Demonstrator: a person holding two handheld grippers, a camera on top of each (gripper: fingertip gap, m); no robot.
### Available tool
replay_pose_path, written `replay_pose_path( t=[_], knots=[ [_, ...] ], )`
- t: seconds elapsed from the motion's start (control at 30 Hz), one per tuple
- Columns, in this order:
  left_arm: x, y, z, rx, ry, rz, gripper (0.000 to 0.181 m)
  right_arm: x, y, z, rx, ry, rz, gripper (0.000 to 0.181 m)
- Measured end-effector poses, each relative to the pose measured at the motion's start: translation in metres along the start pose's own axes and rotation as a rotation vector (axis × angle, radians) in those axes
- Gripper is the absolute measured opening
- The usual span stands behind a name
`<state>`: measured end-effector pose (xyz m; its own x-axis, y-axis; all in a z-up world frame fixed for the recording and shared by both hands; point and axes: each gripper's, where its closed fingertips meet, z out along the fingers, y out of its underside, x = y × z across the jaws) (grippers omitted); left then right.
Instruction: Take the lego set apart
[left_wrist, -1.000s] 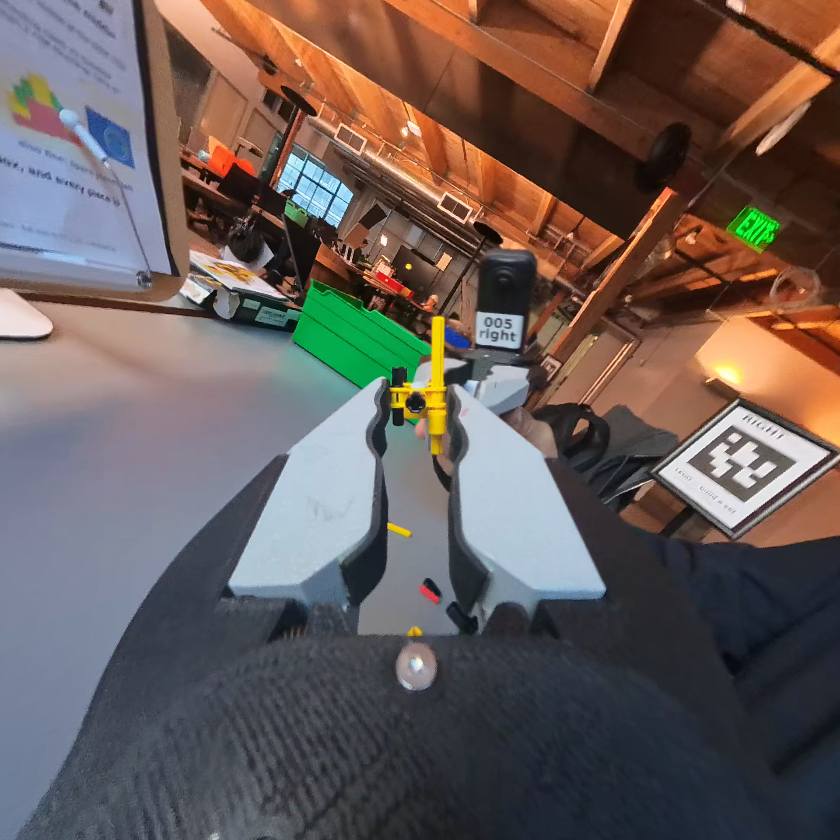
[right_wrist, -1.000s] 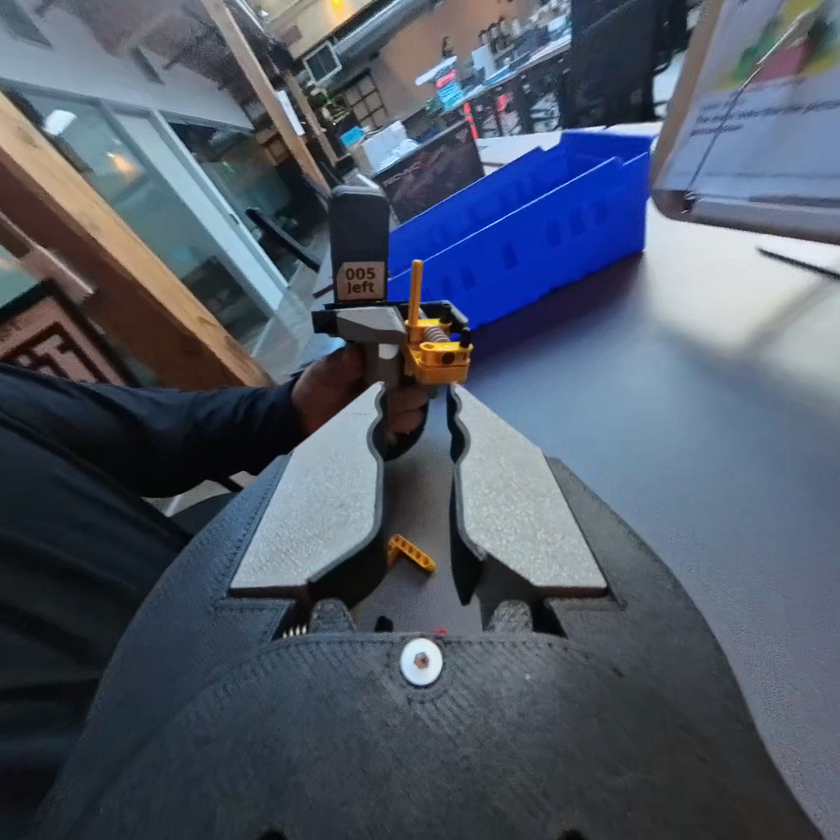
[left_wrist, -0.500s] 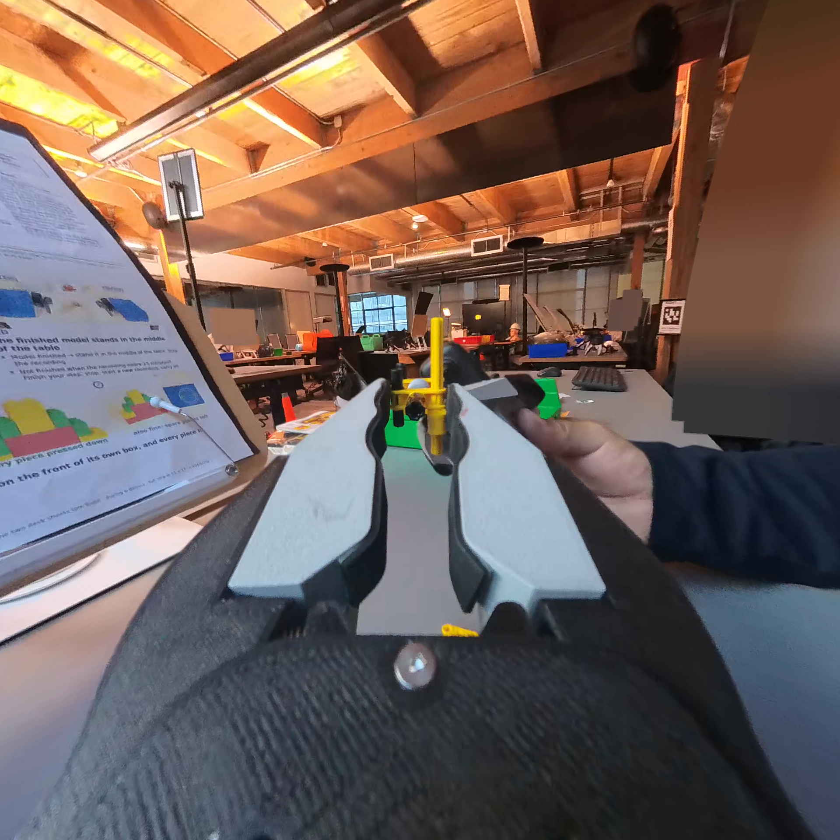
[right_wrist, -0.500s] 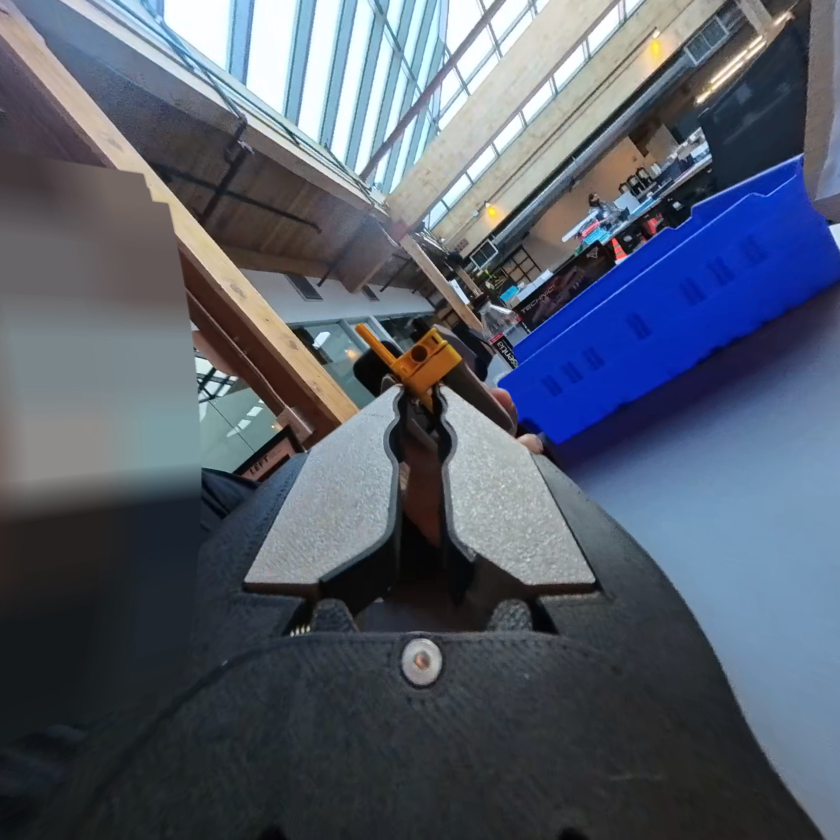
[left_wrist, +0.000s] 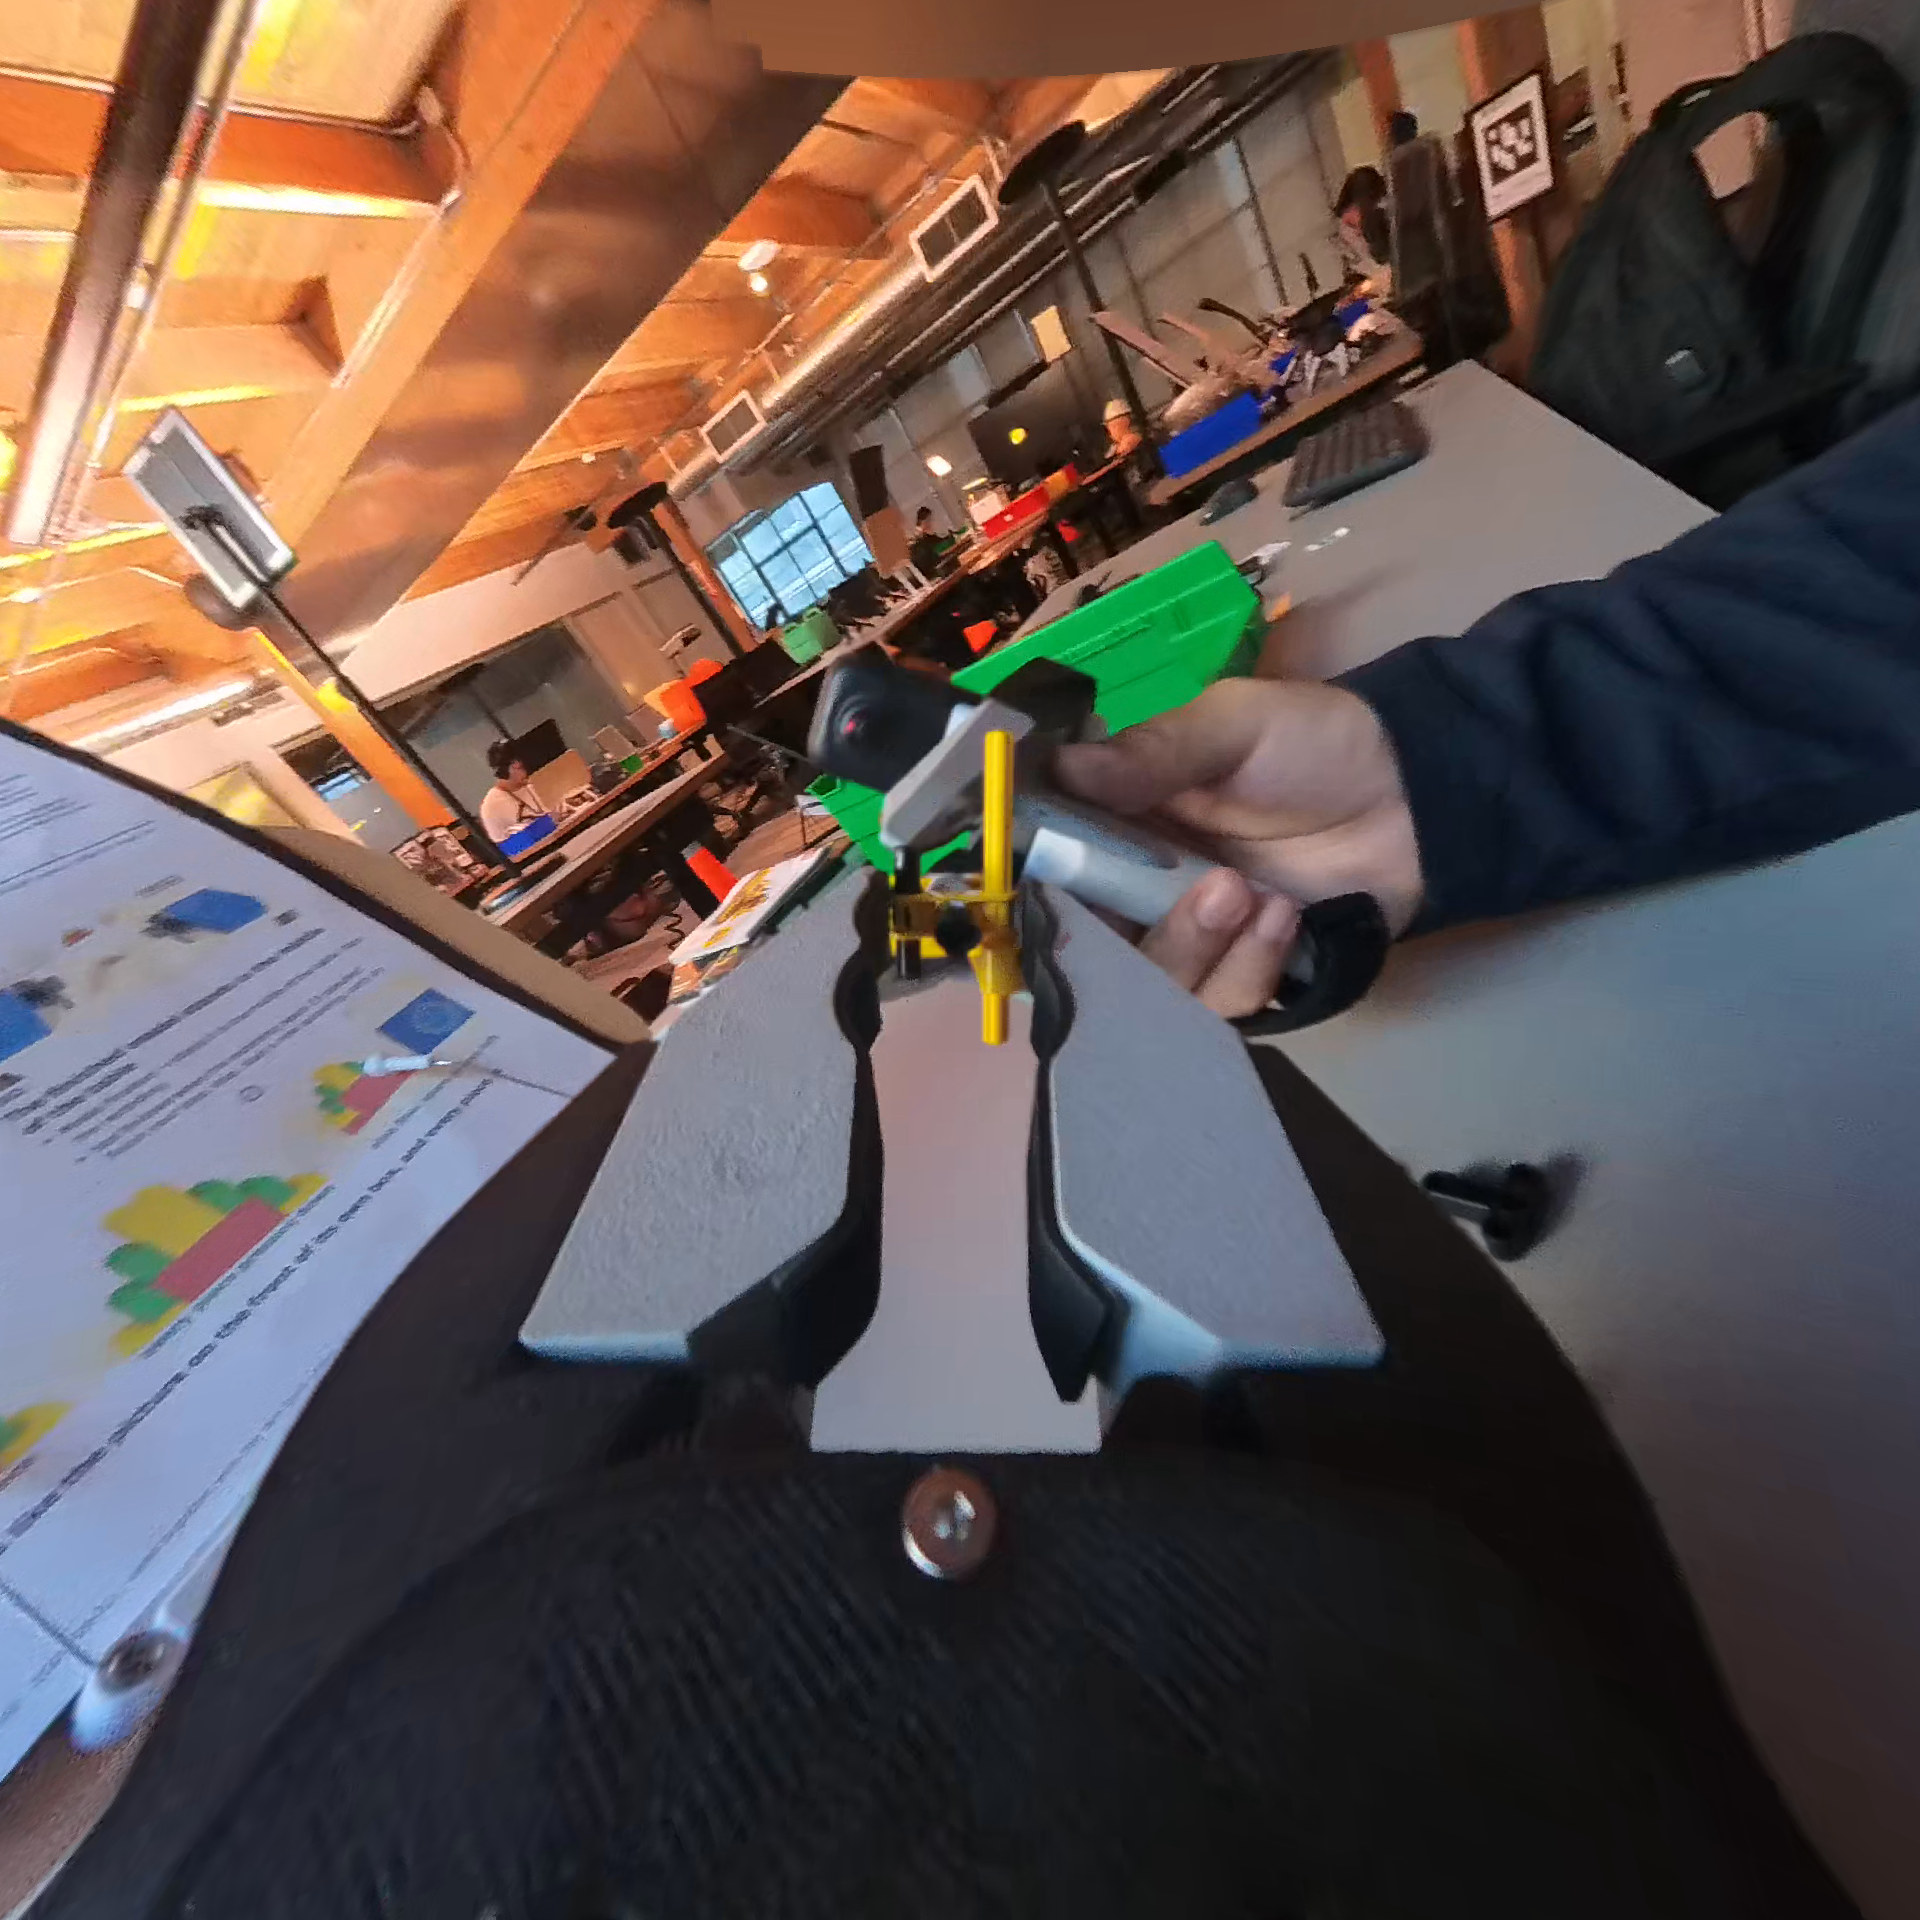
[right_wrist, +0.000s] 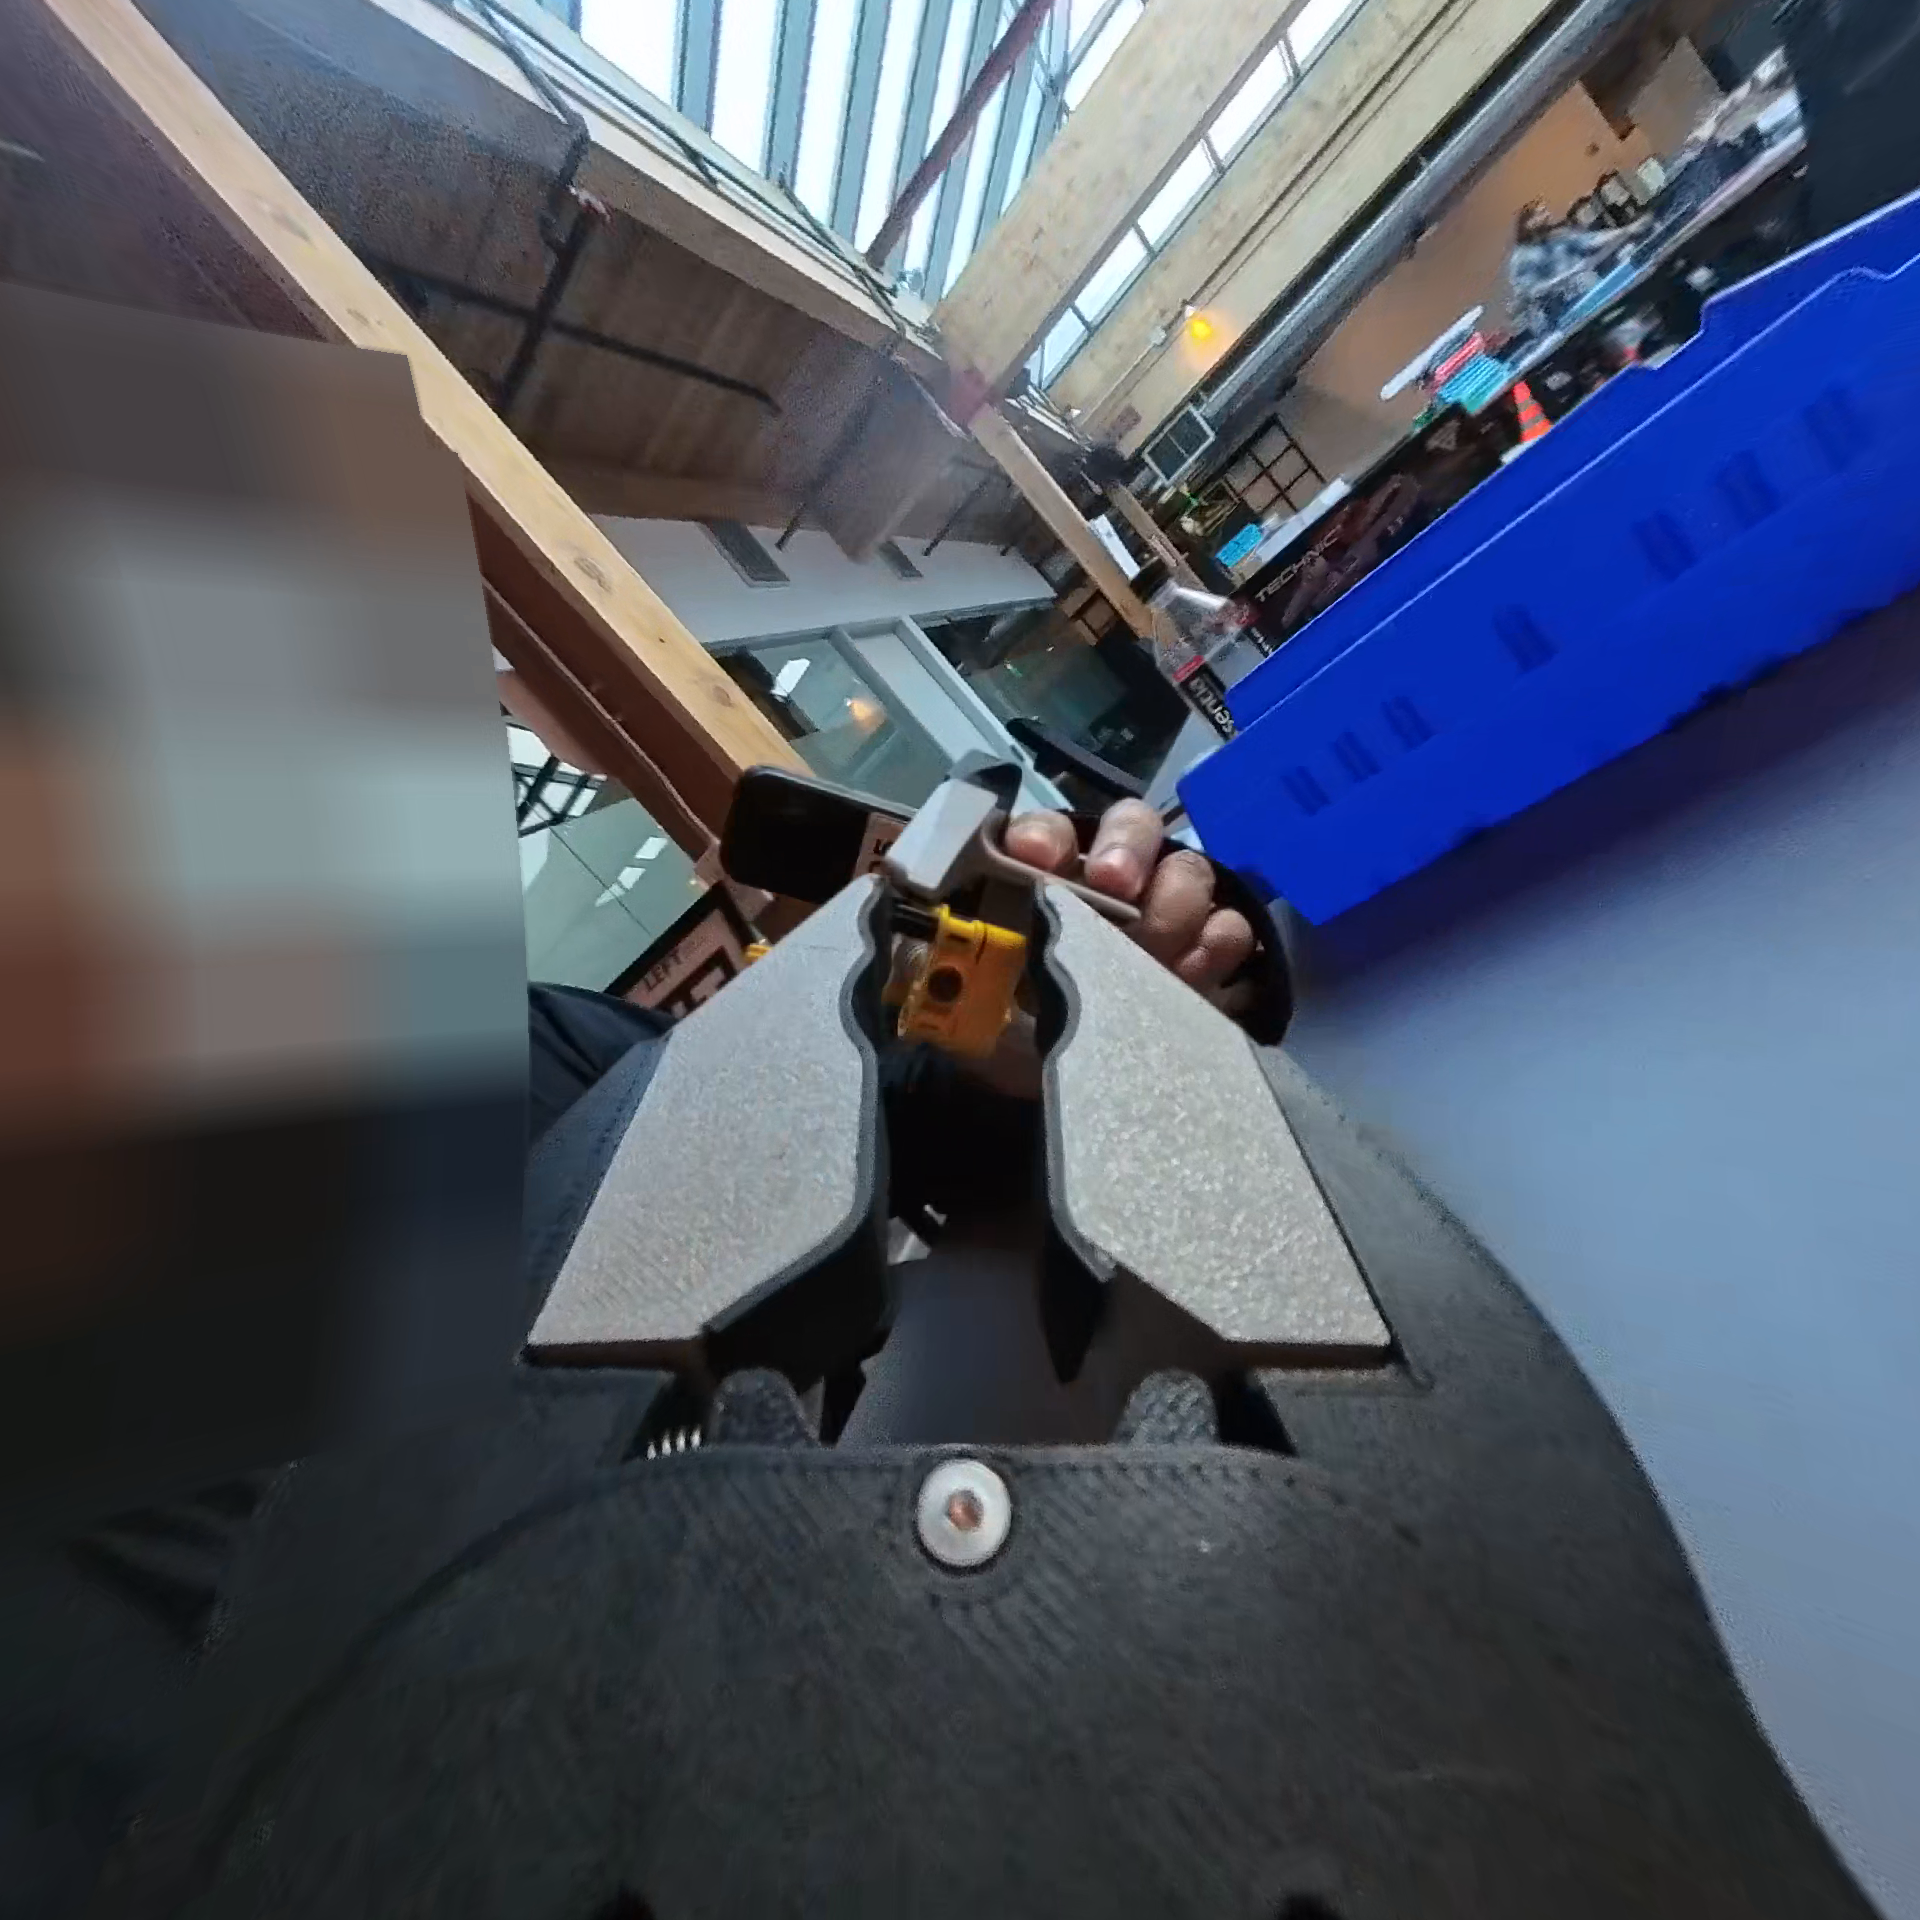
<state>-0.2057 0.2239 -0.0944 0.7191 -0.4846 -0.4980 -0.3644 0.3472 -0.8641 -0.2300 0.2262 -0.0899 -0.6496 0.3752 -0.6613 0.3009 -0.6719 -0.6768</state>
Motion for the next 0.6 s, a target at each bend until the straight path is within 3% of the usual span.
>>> replay_pose_path(
  t=[0.23, 0.43, 0.5, 0.6],
  knots=[
    [-0.009, 0.009, -0.004, -0.044, -0.01, -0.065, 0.021, 0.009, 0.0, -0.006, -0.019, 0.082, -0.019, 0.022],
    [0.005, 0.014, -0.008, -0.089, 0.075, -0.048, 0.019, 0.009, -0.011, -0.023, 0.007, 0.165, -0.075, 0.021],
    [0.004, 0.015, -0.01, -0.088, 0.078, -0.08, 0.008, 0.014, -0.011, -0.032, -0.009, 0.219, -0.096, 0.021],
    [0.002, 0.027, -0.008, -0.142, 0.064, -0.113, 0.009, 0.023, -0.006, -0.036, -0.053, 0.32, -0.165, 0.021]
  ],
)
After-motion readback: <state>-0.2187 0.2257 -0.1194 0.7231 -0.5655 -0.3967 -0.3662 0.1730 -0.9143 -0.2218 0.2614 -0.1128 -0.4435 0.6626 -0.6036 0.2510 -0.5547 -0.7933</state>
